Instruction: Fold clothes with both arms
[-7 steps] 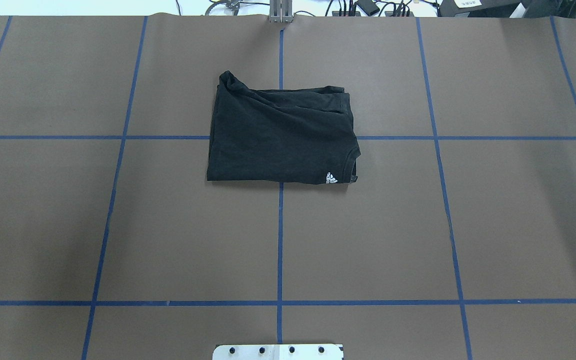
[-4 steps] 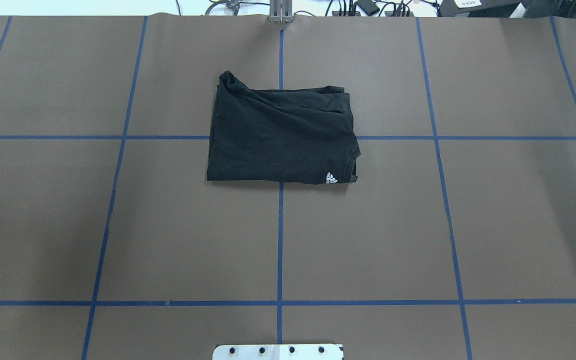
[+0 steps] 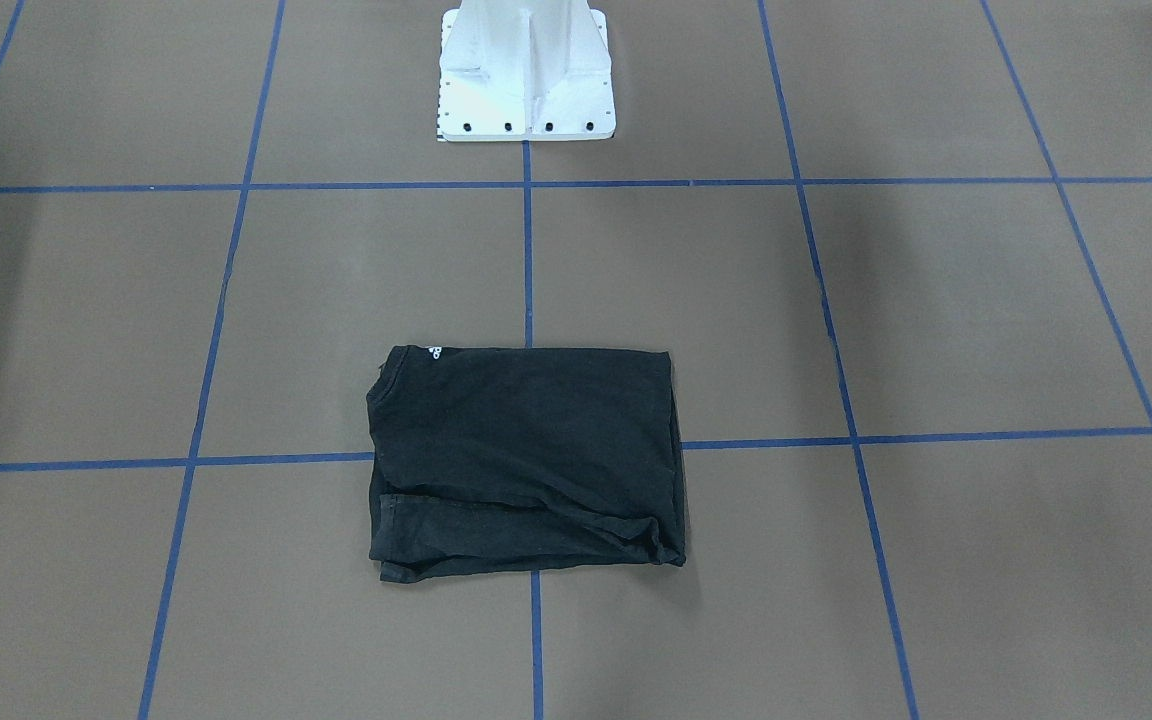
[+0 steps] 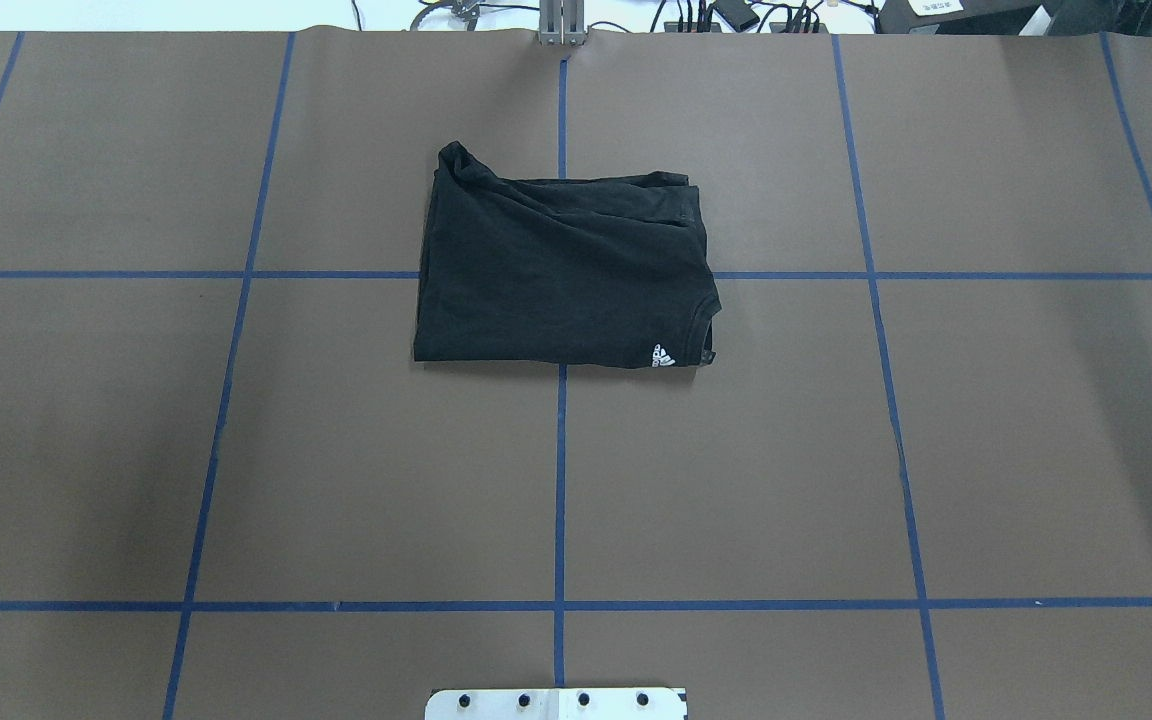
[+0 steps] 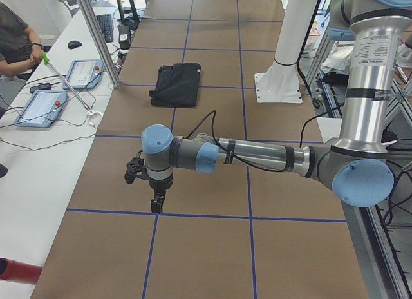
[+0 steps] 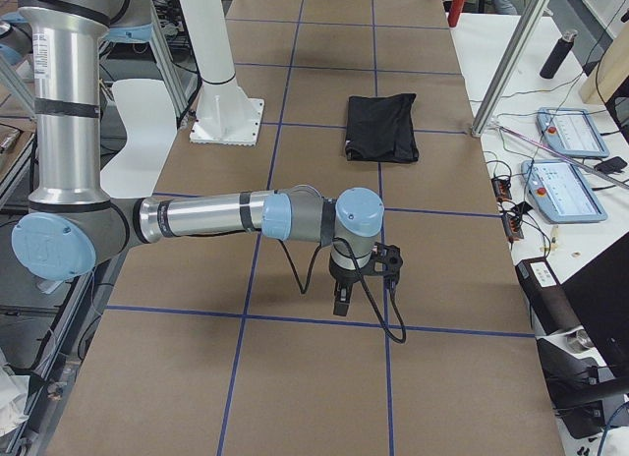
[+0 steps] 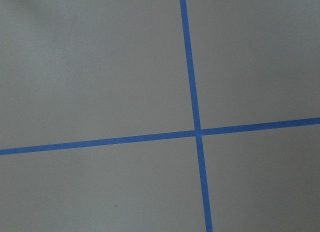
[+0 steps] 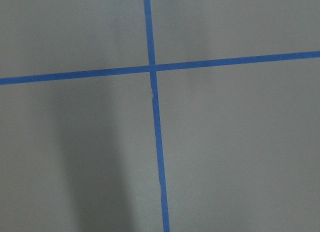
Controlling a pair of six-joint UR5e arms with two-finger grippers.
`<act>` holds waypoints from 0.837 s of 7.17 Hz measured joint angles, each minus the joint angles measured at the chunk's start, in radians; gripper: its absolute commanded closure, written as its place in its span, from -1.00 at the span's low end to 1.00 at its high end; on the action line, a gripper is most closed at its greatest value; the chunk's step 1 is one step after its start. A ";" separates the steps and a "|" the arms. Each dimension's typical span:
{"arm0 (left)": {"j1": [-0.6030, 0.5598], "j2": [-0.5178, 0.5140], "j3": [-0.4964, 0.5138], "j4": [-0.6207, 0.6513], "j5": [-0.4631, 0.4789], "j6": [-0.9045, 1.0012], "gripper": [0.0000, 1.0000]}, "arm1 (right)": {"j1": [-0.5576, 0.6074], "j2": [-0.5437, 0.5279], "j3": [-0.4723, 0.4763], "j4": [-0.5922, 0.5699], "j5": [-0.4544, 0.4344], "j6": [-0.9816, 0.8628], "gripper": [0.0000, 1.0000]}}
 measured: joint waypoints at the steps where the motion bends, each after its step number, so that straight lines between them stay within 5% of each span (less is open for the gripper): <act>1: 0.000 0.001 0.008 0.000 -0.021 -0.001 -1.00 | 0.000 0.000 0.000 0.000 0.005 0.000 -0.99; 6: 0.000 0.005 0.011 0.000 -0.037 -0.003 -1.00 | -0.002 -0.014 -0.022 -0.002 0.011 -0.010 -0.99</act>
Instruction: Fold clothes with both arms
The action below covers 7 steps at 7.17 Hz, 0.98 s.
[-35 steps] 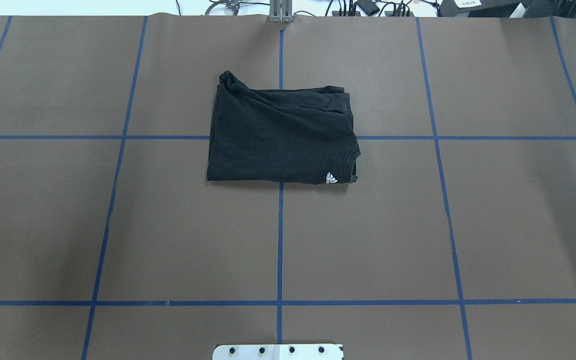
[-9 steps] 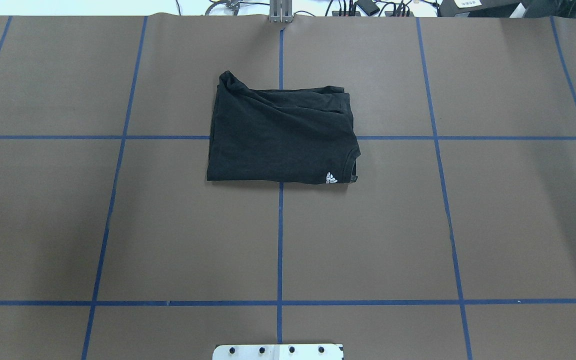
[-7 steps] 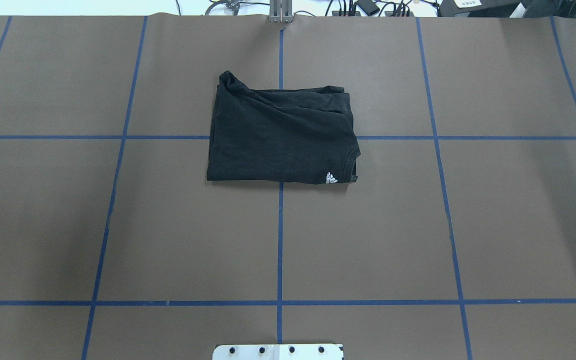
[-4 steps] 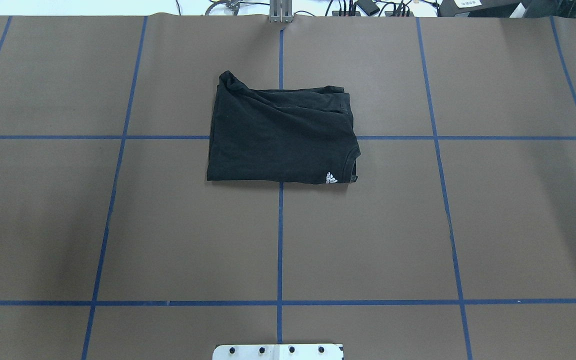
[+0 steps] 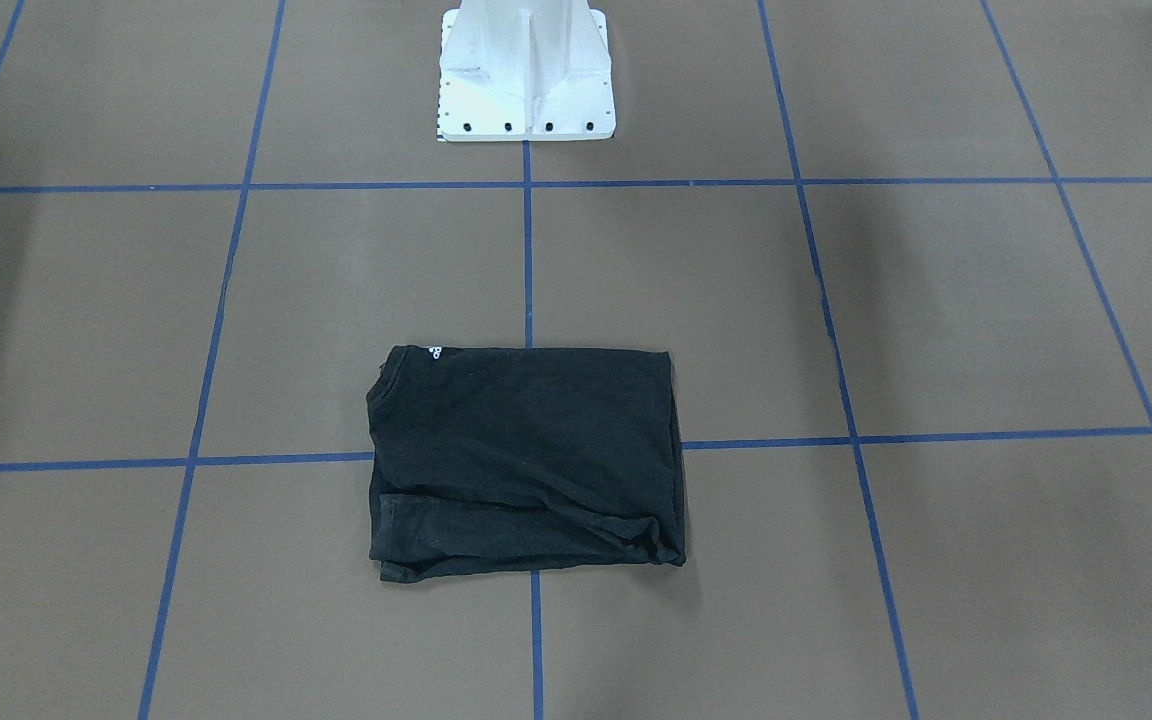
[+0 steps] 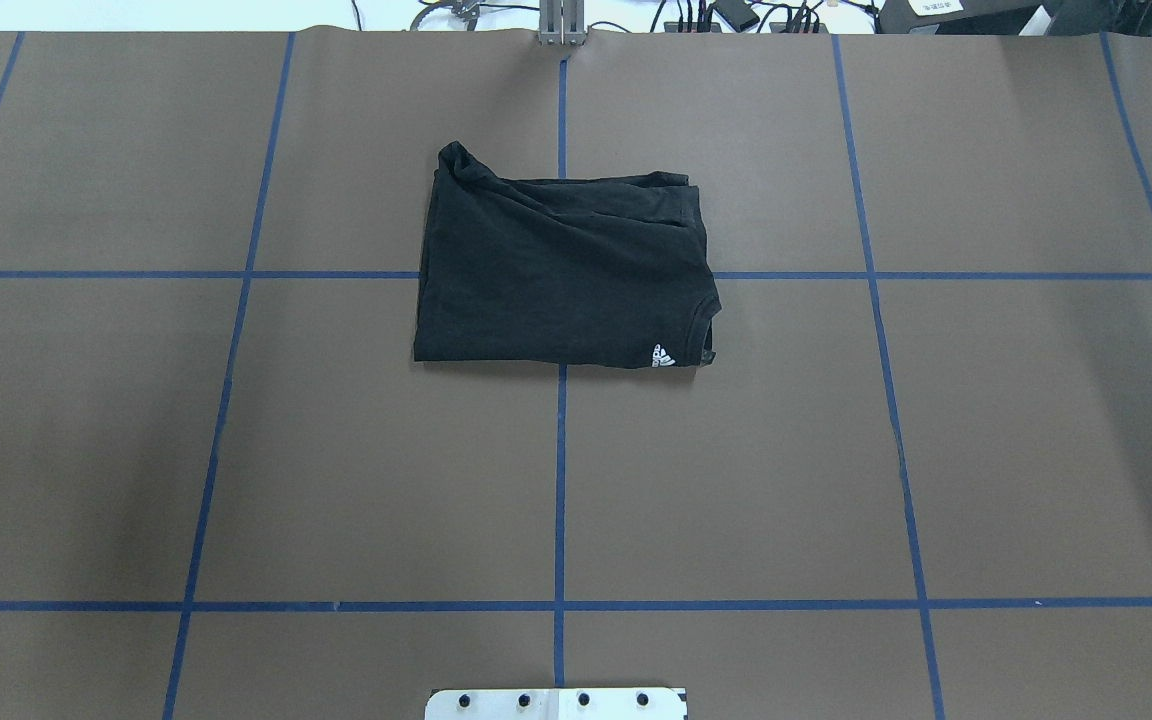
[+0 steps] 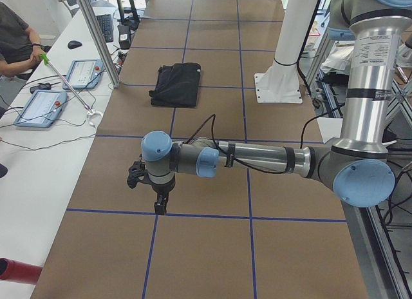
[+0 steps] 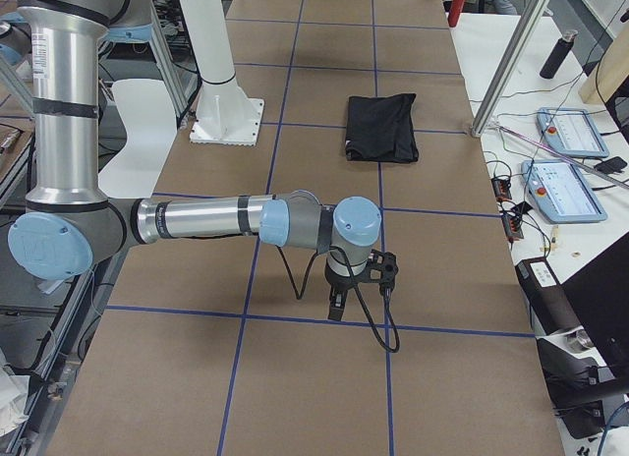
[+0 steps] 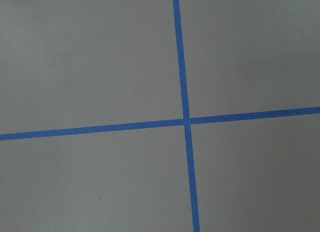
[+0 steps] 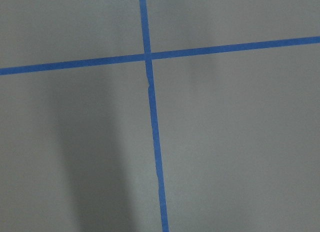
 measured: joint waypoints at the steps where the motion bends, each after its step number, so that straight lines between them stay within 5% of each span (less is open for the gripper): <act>1: 0.000 0.000 0.001 0.000 0.000 0.000 -1.00 | -0.001 -0.001 -0.008 0.000 0.000 -0.001 -1.00; 7: 0.002 -0.001 0.003 0.000 0.001 0.003 -1.00 | -0.006 0.000 -0.020 0.001 -0.001 -0.001 -0.99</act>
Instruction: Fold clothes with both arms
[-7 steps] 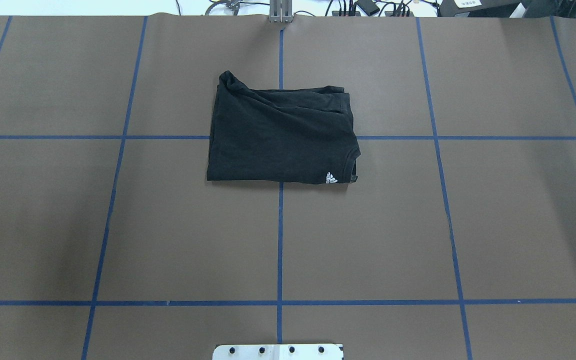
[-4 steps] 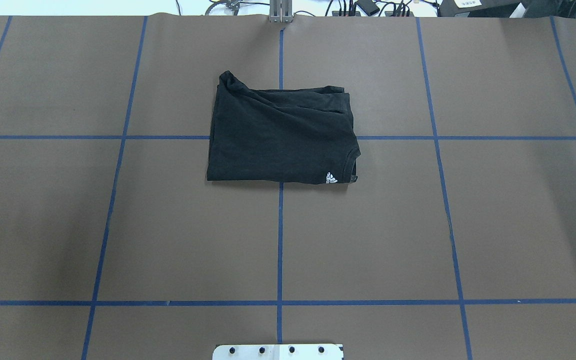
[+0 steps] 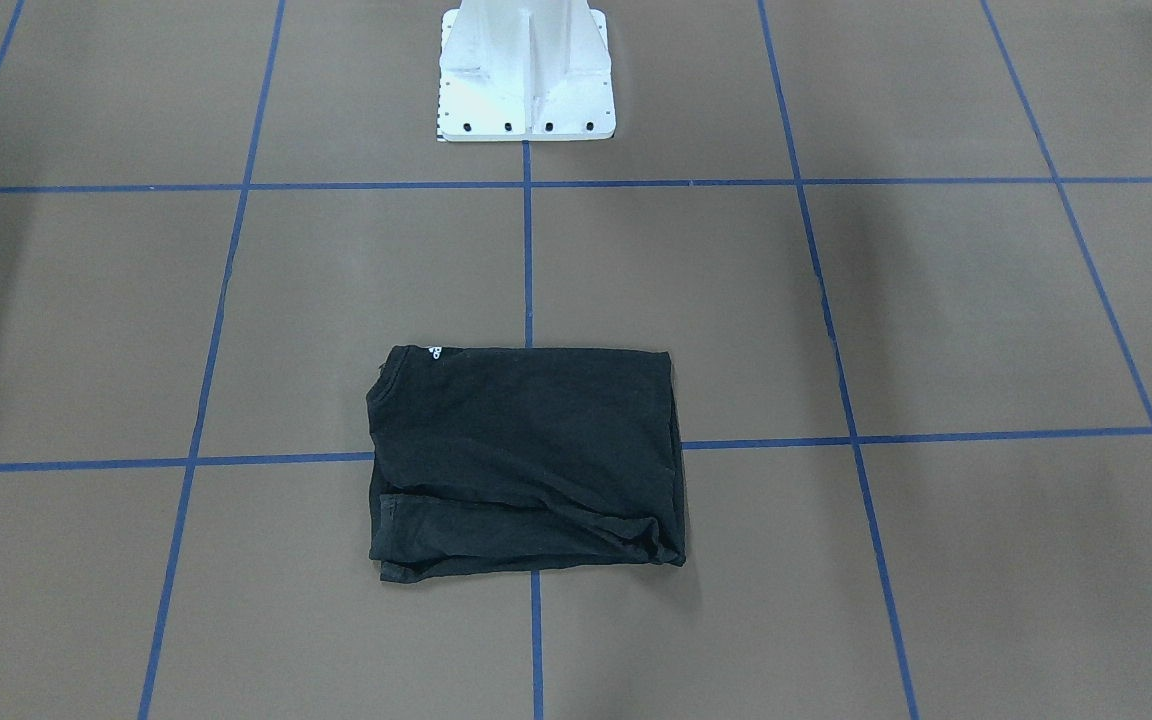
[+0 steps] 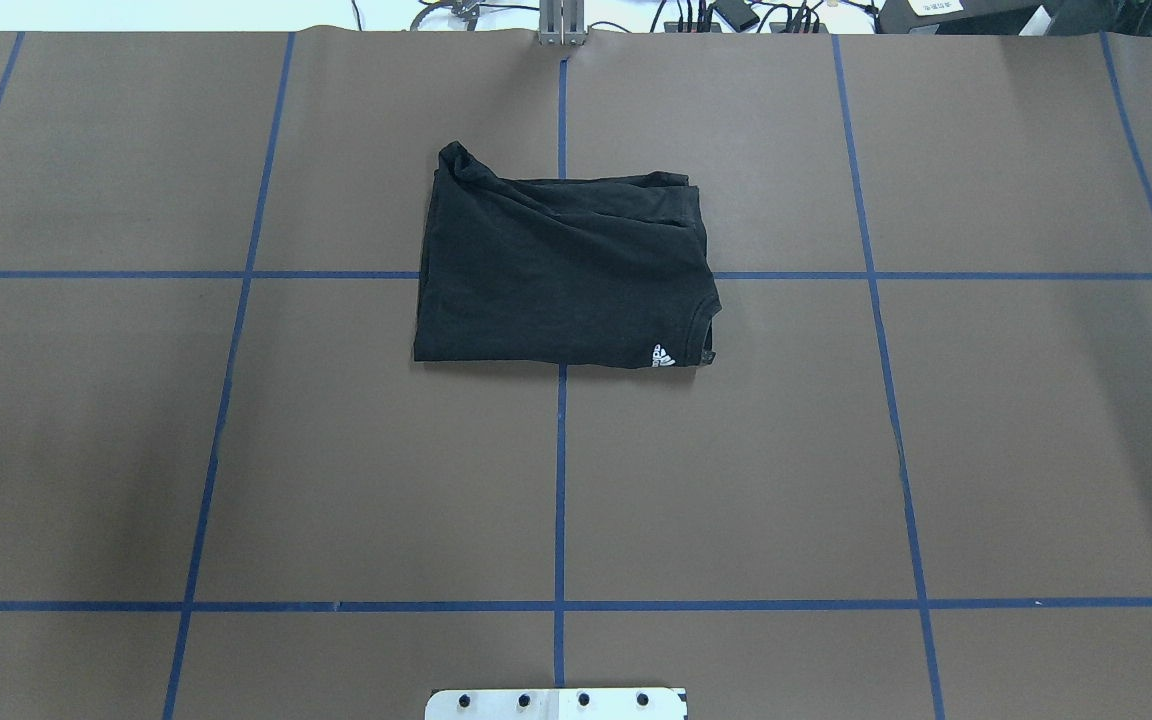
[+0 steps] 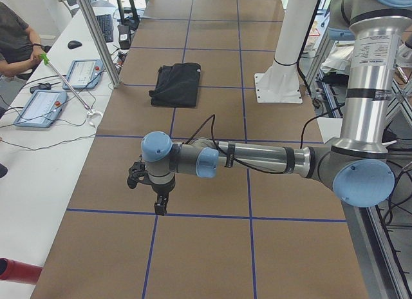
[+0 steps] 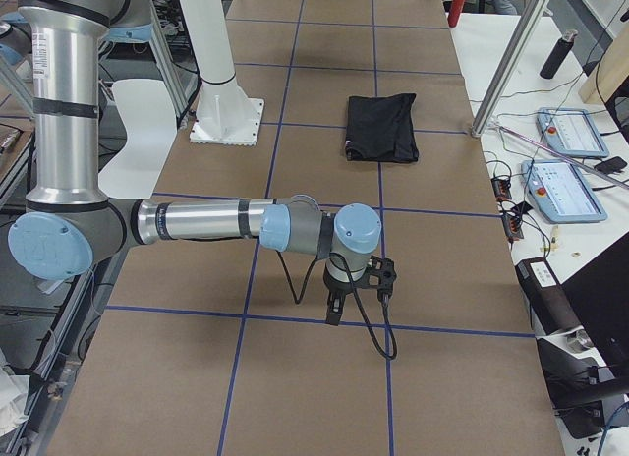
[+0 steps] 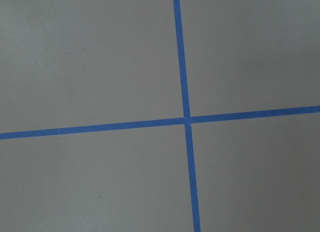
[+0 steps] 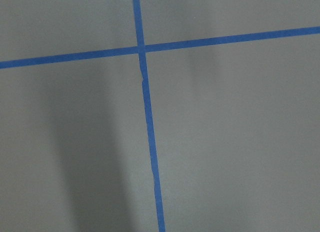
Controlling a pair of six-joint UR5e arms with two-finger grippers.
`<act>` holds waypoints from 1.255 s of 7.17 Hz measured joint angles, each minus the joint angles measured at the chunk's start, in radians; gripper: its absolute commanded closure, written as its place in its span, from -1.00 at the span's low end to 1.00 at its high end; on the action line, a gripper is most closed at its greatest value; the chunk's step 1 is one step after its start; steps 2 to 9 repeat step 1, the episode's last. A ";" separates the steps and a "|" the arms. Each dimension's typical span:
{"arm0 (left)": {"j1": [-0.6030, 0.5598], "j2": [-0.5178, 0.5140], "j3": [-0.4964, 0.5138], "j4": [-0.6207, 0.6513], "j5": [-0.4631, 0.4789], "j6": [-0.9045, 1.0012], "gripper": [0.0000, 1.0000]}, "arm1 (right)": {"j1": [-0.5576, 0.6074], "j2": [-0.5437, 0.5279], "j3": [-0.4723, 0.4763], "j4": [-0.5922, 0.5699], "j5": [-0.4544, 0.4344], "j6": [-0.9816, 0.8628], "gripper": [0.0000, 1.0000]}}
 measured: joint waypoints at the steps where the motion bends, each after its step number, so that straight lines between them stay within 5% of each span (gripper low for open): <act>1: 0.000 0.000 0.001 -0.001 0.000 0.001 -1.00 | 0.000 0.000 0.001 0.000 0.000 0.000 -1.00; 9: 0.000 0.000 0.001 -0.001 0.000 0.001 -1.00 | 0.000 0.000 0.001 0.000 0.000 0.000 -1.00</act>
